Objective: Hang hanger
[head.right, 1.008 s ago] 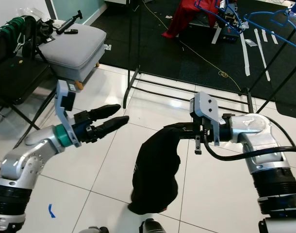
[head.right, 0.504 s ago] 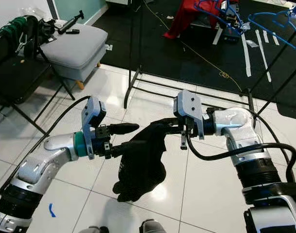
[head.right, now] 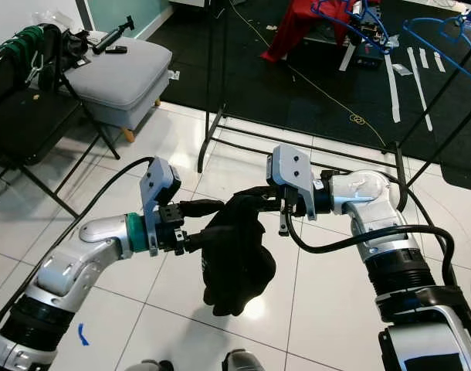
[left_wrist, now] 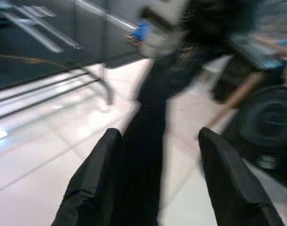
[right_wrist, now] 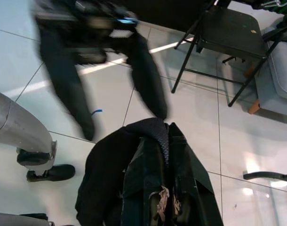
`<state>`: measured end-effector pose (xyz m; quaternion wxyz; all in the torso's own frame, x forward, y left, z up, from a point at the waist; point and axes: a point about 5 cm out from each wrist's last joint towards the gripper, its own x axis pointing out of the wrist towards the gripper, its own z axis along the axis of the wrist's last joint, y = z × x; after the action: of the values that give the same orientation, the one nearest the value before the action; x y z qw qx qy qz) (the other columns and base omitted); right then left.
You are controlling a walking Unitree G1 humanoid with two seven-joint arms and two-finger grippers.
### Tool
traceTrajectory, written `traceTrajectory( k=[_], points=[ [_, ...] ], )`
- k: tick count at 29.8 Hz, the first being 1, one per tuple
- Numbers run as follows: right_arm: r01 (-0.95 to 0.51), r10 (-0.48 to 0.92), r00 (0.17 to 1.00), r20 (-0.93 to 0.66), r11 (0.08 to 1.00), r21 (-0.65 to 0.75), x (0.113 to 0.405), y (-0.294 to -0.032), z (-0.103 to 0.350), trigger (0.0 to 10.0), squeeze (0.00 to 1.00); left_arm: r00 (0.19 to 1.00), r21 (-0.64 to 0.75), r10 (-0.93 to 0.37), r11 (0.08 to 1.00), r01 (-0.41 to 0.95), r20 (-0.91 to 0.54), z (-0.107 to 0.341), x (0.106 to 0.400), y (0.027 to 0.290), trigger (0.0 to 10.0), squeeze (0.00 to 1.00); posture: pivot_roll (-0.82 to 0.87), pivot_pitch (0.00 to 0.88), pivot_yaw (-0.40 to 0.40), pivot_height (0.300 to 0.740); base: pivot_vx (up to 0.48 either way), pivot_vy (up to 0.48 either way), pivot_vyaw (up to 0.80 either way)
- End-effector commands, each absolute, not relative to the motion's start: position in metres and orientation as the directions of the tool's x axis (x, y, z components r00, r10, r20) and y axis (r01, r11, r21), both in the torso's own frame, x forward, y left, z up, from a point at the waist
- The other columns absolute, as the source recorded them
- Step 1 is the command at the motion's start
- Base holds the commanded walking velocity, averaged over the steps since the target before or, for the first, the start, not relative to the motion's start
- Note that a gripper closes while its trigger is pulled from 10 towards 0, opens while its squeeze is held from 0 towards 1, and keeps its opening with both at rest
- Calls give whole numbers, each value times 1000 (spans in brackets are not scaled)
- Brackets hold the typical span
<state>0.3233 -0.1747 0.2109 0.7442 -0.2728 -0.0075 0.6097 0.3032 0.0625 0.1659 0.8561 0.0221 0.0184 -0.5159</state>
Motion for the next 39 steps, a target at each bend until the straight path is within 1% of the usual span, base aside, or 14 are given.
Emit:
traceTrajectory(
  k=[1, 2, 6, 12, 14, 16, 17, 18, 19, 20, 21, 35, 39],
  points=[
    [-904, 924, 221, -312, 74, -421, 322, -168, 215, 0, 0, 508, 52, -859, 505, 862, -62, 163, 307, 59, 10000, 0, -110, 57, 10, 740, 0, 0, 0],
    [-906, 926, 212, -312, 67, -418, 321, -167, 215, 0, 0, 516, 52, -855, 513, 857, -56, 163, 308, 58, 10000, 0, -110, 58, 9, 740, 0, 0, 0],
    [-910, 928, 194, -318, 49, -412, 320, -165, 214, 0, 0, 506, 36, -861, 505, 862, -57, 164, 307, 55, 10000, 0, -109, 60, 8, 740, 0, 0, 0],
    [-911, 929, 187, -318, 44, -409, 319, -164, 214, 0, 0, 505, 33, -861, 504, 863, -61, 162, 307, 53, 10000, 0, -109, 60, 8, 740, 0, 0, 0],
    [-912, 930, 184, -318, 40, -409, 319, -164, 214, 0, 0, 485, 48, -870, 482, 875, -91, 157, 305, 53, 10000, 0, -108, 57, 9, 740, 0, 0, 0],
    [-912, 930, 184, -318, 40, -409, 319, -164, 214, 0, 0, 485, 48, -870, 482, 875, -91, 157, 305, 53, 10000, 0, -108, 57, 9, 740, 0, 0, 0],
    [-912, 931, 181, -317, 38, -409, 319, -163, 215, 0, 0, 468, 57, -876, 465, 884, -118, 153, 304, 53, 10000, 0, -108, 57, 9, 740, 0, 0, 0],
    [-912, 931, 179, -317, 36, -409, 318, -163, 215, 0, 0, 460, 60, -878, 456, 888, -133, 150, 303, 54, 7176, 0, -108, 56, 9, 740, 0, 0, 0],
    [-912, 932, 178, -316, 35, -409, 318, -162, 215, 0, 0, 458, 62, -878, 454, 889, -140, 149, 303, 55, 3255, 0, -108, 54, 8, 740, 0, 0, 0],
    [-912, 932, 178, -316, 35, -409, 318, -162, 215, 0, 0, 458, 62, -878, 454, 889, -140, 149, 303, 55, 3255, 0, -108, 54, 8, 740, 0, 0, 0],
    [-912, 932, 177, -316, 34, -408, 318, -162, 216, 0, 0, 460, 62, -877, 456, 888, -140, 149, 304, 56, 0, 0, -108, 54, 8, 740, 0, 0, 0],
    [-913, 931, 175, -321, 31, -408, 318, -162, 215, 0, 0, 472, 75, -874, 466, 882, -115, 155, 309, 60, 0, 0, -103, 38, 9, 740, 0, 0, 0],
    [-916, 930, 163, -328, 19, -401, 316, -161, 214, 0, 0, 454, 67, -887, 449, 891, -85, 158, 308, 55, 0, 0, -103, 31, 10, 740, 0, 0, 0]
  ],
)
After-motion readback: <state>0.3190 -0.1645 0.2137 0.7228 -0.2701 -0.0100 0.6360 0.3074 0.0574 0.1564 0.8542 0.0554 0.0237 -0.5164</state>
